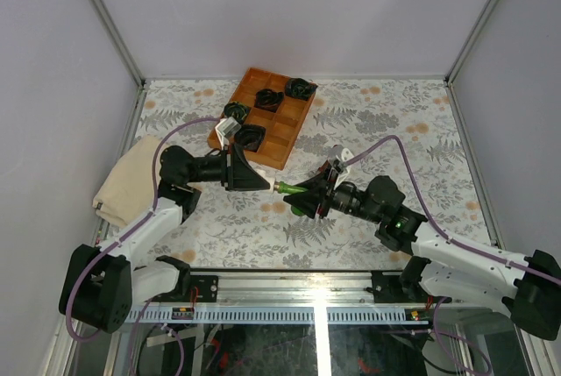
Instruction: Install the water faucets
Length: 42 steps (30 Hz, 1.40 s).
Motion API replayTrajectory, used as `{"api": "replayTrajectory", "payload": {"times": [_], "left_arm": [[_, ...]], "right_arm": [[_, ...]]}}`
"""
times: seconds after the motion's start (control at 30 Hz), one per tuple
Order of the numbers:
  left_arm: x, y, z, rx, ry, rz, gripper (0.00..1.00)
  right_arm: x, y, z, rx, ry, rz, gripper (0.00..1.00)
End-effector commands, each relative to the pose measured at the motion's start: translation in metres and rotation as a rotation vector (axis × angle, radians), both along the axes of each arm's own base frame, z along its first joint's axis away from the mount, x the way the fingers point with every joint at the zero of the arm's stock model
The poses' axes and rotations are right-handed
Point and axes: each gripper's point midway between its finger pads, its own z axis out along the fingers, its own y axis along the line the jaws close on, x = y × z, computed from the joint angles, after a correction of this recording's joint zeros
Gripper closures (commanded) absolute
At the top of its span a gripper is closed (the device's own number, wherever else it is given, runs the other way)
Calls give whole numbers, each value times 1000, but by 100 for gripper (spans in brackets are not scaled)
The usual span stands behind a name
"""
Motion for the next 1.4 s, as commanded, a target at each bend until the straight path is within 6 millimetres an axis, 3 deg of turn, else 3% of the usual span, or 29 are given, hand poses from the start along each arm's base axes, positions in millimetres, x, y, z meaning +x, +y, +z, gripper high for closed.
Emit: {"api": "replayTrajectory", "payload": {"times": [0.0,0.33,0.53,0.87,1.1,1.37], "left_arm": [[-8,1,25,-53,-93,-12,100],[-14,2,19,-18,-120,-62,100],[-4,-3,3,130,-270,-46,100],[-2,-9,8,125,-366,-18,100],[-14,-8,16,86,-639,-14,95],[-32,-3,22,25,-890,-129,92]], "right_arm": [[5,6,24,62,-32,-2,100],[-1,8,30,68,-32,37,100],[-7,14,37,102,31,79,100],[-15,15,52,259,154,123,100],[-27,14,65,359,224,207,100],[-46,10,81,411,234,326,100]]}}
